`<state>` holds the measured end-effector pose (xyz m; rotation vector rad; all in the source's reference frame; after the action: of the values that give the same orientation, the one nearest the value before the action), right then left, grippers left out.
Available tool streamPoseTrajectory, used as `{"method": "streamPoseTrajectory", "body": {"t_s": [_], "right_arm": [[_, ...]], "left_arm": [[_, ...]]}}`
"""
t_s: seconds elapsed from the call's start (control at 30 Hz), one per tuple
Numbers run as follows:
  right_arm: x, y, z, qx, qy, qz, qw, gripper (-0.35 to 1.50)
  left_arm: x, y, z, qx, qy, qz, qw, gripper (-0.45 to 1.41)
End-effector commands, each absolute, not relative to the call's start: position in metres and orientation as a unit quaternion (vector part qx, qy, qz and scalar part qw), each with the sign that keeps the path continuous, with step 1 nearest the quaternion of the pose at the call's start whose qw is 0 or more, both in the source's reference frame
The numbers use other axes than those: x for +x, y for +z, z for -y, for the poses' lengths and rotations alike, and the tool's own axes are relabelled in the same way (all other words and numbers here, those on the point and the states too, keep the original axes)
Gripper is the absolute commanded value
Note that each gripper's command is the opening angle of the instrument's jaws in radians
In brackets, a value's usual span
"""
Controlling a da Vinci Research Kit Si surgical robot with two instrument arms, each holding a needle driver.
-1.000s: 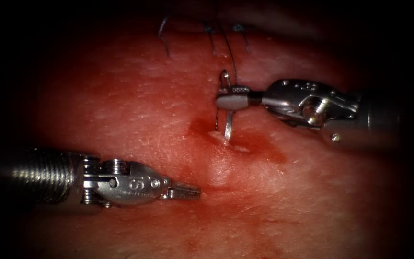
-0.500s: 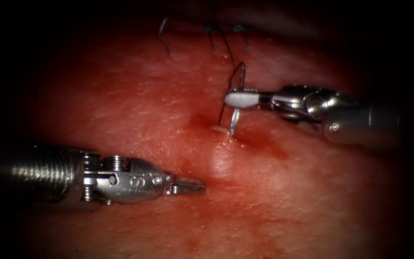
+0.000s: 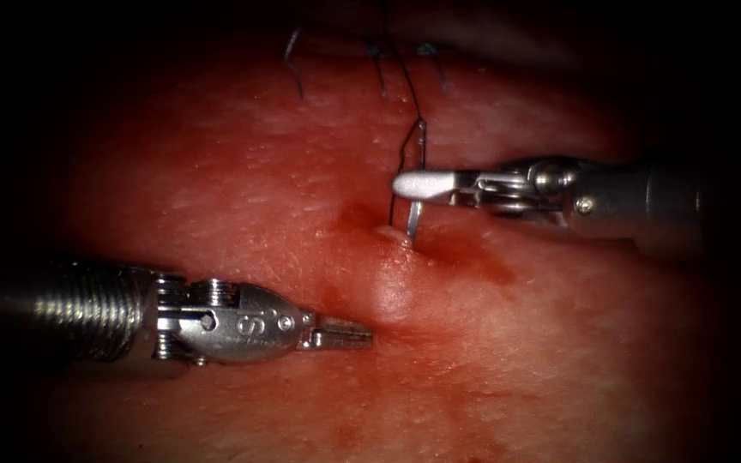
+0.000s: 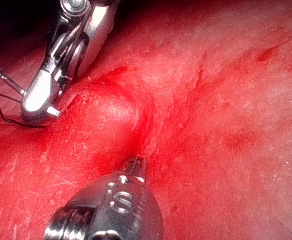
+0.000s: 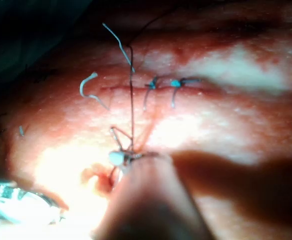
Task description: Wound Closure
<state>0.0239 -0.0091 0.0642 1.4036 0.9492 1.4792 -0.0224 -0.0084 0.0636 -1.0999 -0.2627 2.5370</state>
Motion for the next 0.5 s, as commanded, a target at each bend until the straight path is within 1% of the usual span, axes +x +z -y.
{"method": "streamPoseTrajectory", "body": {"t_s": [0.03, 0.33, 0.5], "right_arm": [[0.0245, 0.0645, 0.0089, 0.571, 0.599, -0.372, 0.422, -0.35], [0.0248, 0.0634, 0.0104, 0.621, 0.606, -0.337, 0.366, -0.35], [0.0253, 0.0628, 0.0108, 0.638, 0.606, -0.341, 0.331, -0.35]], "left_arm": [[-0.023, 0.0643, 0.0084, -0.39, 0.898, 0.092, 0.18, -0.26], [-0.0229, 0.0645, 0.0083, -0.389, 0.899, 0.092, 0.181, -0.26], [-0.0229, 0.0645, 0.0083, -0.389, 0.899, 0.091, 0.181, -0.26]]}}
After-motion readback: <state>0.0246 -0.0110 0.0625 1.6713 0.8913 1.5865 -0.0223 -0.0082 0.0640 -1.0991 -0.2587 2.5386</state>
